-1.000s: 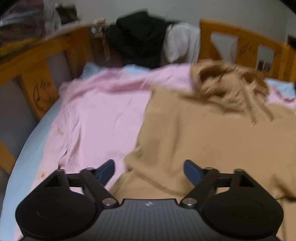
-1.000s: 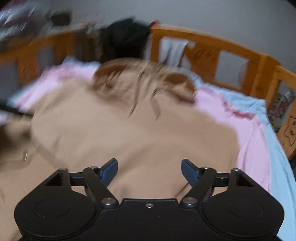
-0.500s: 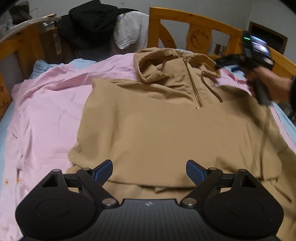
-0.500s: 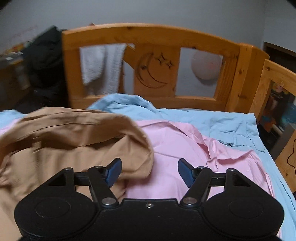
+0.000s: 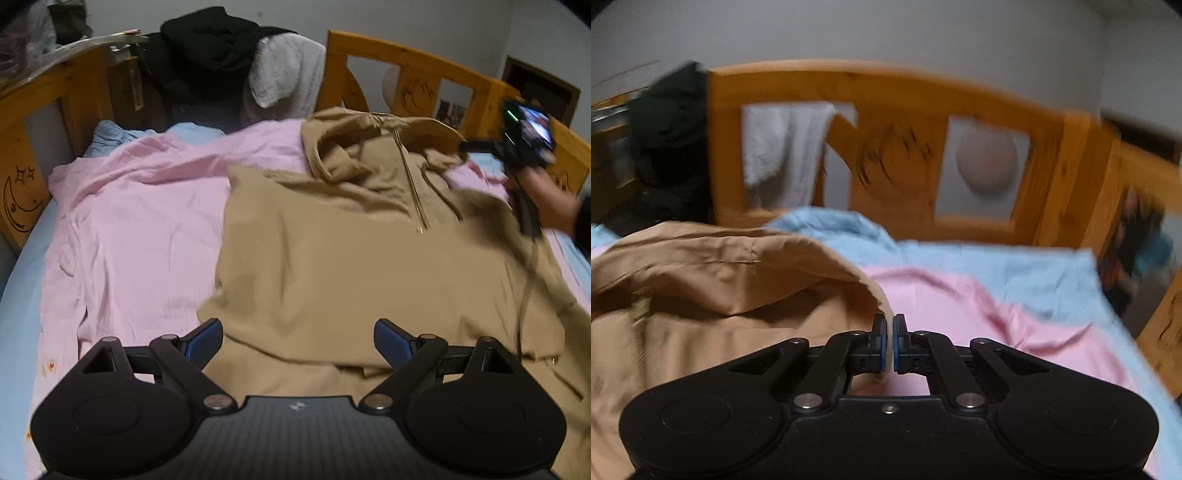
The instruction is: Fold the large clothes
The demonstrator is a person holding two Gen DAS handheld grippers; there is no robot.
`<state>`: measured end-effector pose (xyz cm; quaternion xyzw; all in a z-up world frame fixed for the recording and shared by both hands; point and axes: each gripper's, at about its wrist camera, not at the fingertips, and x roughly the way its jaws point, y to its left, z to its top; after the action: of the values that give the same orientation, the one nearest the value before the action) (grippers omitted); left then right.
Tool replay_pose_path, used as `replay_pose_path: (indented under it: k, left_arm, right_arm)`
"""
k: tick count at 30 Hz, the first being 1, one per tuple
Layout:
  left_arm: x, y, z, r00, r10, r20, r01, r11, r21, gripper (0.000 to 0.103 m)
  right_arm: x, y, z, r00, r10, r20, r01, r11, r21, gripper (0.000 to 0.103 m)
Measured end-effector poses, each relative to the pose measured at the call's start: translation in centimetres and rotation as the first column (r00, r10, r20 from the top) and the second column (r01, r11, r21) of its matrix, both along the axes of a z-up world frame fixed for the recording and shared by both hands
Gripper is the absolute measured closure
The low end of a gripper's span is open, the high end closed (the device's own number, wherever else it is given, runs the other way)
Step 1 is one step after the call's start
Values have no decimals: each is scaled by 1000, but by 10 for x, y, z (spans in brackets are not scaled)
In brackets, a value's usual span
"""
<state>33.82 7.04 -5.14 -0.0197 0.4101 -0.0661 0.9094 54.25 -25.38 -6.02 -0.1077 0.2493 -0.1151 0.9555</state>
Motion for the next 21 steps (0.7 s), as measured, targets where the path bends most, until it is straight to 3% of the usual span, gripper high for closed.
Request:
replay_pose_path:
  k: [3,9,14,18,21]
  left_arm:
    - [0,6,2,1000,18,10,-18,1000,-18,11]
    - [-6,14,1,999,36,14,-35,999,-37,11]
    - [-16,15,1,999,42,13,-42,998,-46,12]
    - [-25,13,4,999,46,22,-44,997,-63,12]
    - [-33,11,5,999,42,32,-40,996,-79,12]
  right_arm:
    - [-61,25,10,982,167,90,-148,971,-188,101]
    - [-192,41,16,921,353,163,-271,884,-381,101]
    - [-267,38,-16,887,458,60,-353,756,-552,101]
    - [-299,40,-46,870,493,-17,-405,693,-597,101]
    - [-313,44,-56,859,507,-67,-440,666,-602,98]
